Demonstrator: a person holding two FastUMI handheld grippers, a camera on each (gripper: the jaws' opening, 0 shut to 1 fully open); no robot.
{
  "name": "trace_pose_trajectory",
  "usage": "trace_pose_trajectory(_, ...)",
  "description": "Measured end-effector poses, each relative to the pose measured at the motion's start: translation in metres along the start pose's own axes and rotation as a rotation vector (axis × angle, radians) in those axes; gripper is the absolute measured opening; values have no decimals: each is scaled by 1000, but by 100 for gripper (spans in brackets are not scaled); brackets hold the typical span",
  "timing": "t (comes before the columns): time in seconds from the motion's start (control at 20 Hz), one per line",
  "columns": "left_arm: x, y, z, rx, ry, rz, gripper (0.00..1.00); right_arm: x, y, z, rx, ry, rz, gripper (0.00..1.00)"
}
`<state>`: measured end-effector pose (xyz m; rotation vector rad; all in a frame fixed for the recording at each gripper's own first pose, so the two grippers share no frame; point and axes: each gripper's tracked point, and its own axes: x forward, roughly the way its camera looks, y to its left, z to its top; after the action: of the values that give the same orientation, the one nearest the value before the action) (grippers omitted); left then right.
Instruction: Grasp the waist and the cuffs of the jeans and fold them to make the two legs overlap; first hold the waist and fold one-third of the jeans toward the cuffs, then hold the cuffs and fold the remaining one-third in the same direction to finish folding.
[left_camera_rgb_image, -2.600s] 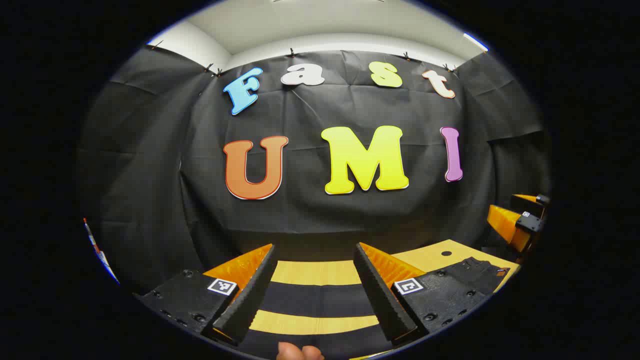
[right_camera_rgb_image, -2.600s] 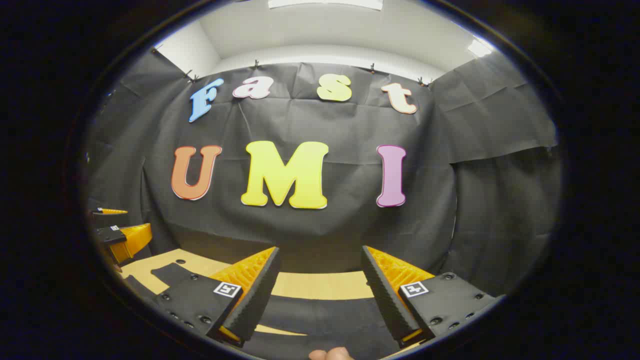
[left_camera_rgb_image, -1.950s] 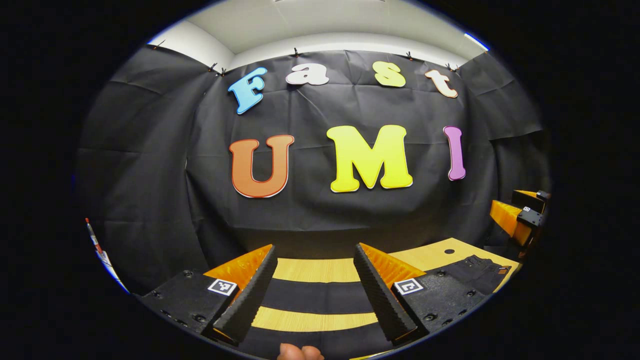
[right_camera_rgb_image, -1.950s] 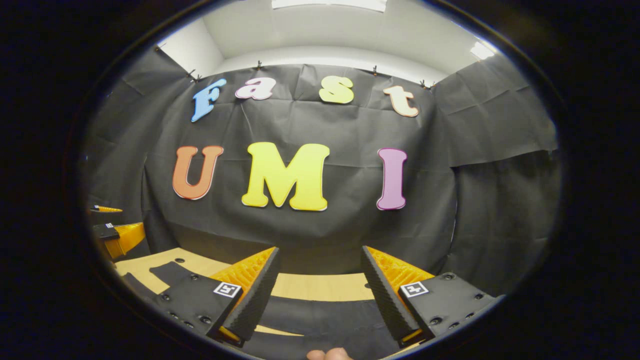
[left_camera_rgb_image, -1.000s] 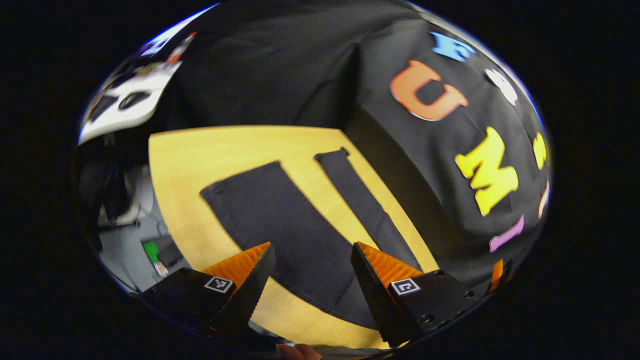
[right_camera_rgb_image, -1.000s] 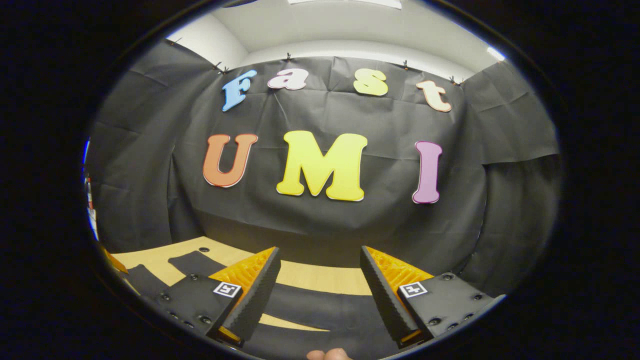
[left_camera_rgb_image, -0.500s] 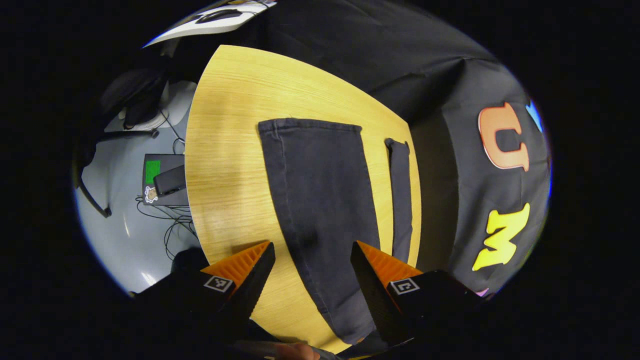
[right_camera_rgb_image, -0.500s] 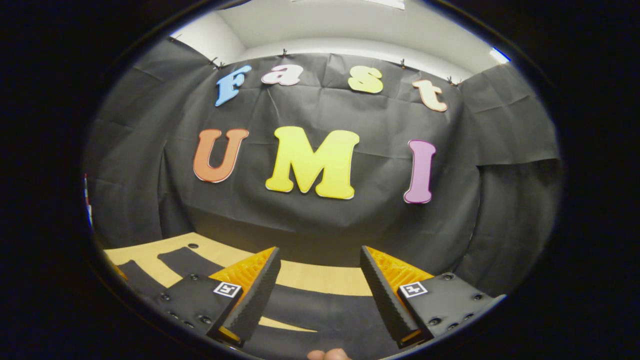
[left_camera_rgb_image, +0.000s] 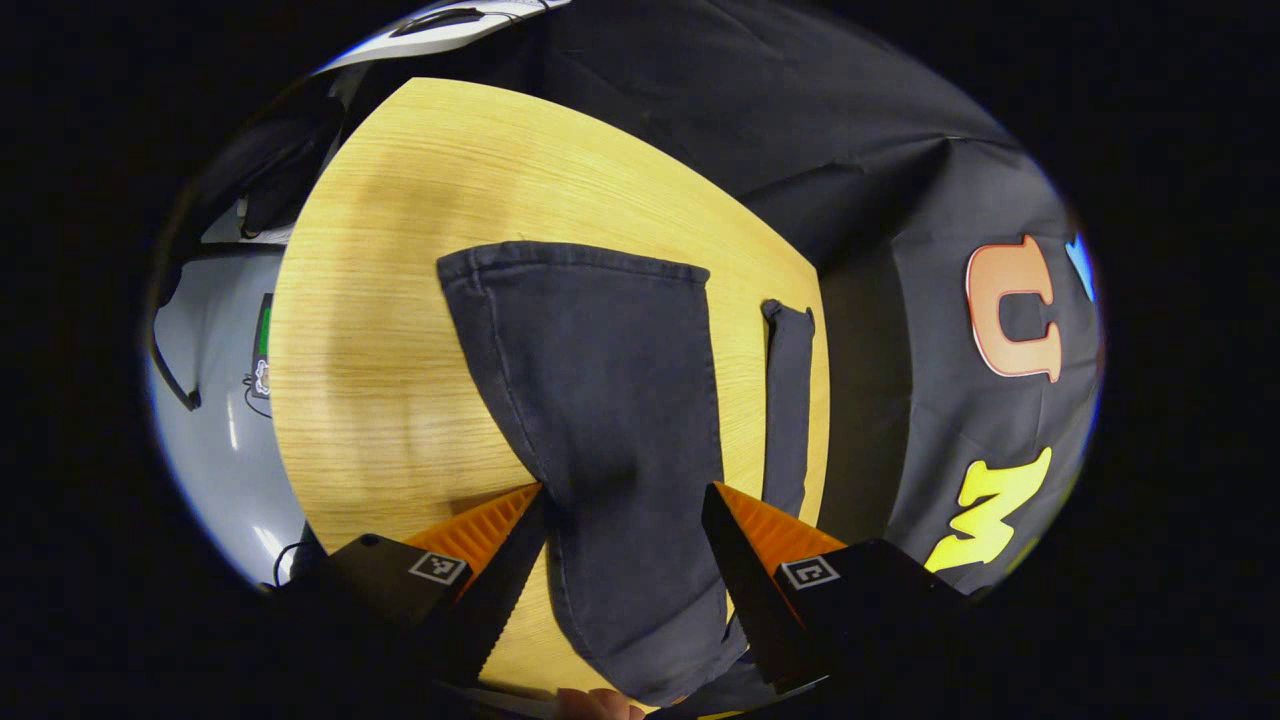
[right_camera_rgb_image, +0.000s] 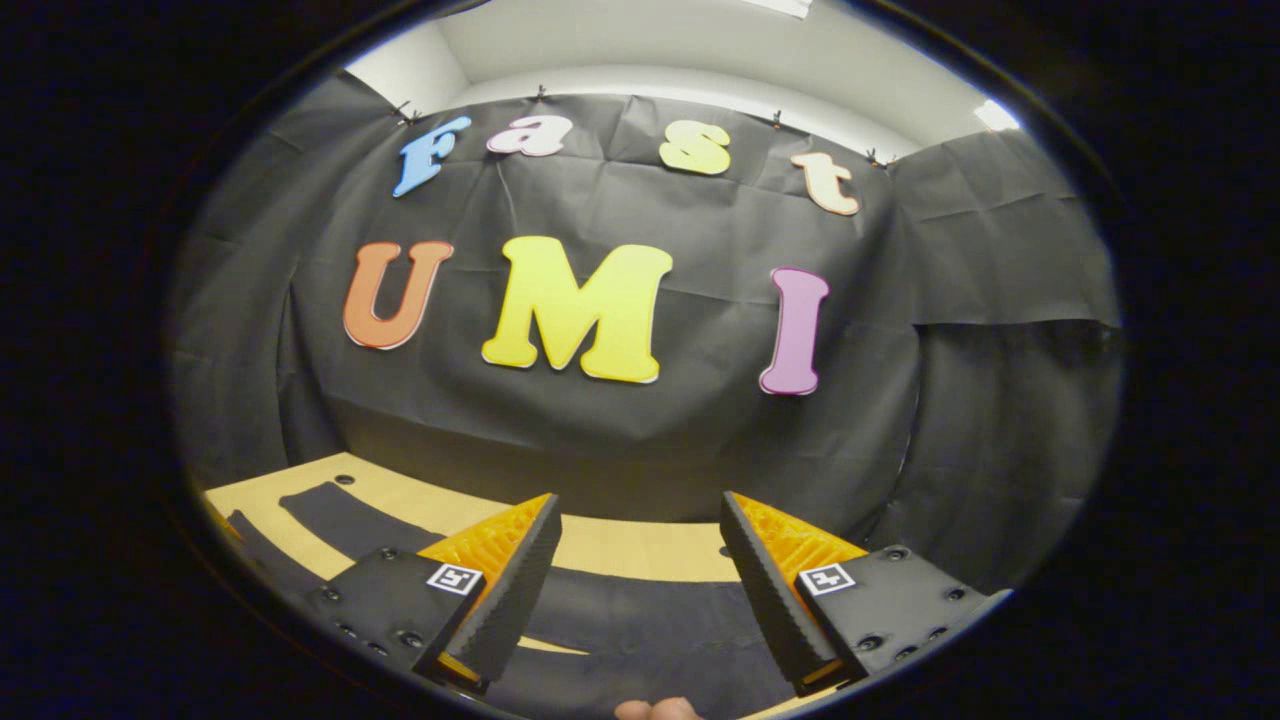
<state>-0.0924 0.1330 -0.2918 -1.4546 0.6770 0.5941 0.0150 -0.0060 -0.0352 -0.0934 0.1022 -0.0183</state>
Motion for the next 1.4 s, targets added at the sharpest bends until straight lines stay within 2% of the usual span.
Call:
trace_pose_trajectory(0.2, 11, -5, -2, 45, 5, -25, 96, 5, -28, -16, 13, 48, -58, 98)
trace_pose_trajectory(0.35, 16, 3, -1, 14, 32, -38, 79, 10, -55, -37, 50, 115, -112, 99)
trace_pose_trajectory(0.4, 15, 6, 1, -11, 35, -38, 59, 12, -63, -46, 70, 146, -125, 99)
trace_pose_trajectory(0.55, 13, 18, 2, -73, 31, -39, 17, 15, -82, -83, 150, 271, -150, 99)
trace_pose_trajectory(0.6, 13, 18, 1, -78, 33, -47, 7, 15, -91, -94, 173, 305, -164, 99)
trace_pose_trajectory(0.75, 15, 17, -1, -71, 38, -47, 5, 11, -118, -127, 295, 418, -197, 99)
trace_pose_trajectory(0.95, 14, 17, 1, -92, 33, -56, 5, -22, -146, -188, 655, 682, -306, 99)
trace_pose_trajectory(1.0, 13, 17, 1, -91, 30, -56, 5, -31, -152, -206, 729, 765, -336, 100)
trace_pose_trajectory(1.05, 14, 17, -1, -86, 30, -54, 5, -44, -155, -224, 788, 833, -357, 96)
trace_pose_trajectory(1.1, 13, 17, -1, -77, 32, -51, 5, -52, -156, -235, 841, 879, -371, 98)
trace_pose_trajectory(1.2, 15, 17, -1, -65, 33, -45, 5, -61, -152, -250, 912, 937, -378, 98)
trace_pose_trajectory(1.25, 16, 17, 0, -65, 33, -44, 5, -60, -146, -254, 939, 951, -370, 92)
trace_pose_trajectory(1.3, 16, 16, 1, -67, 34, -43, 5, -59, -142, -260, 951, 967, -368, 98)
trace_pose_trajectory(1.4, 14, 16, -1, -73, 38, -43, 5, -57, -138, -270, 972, 984, -368, 98)
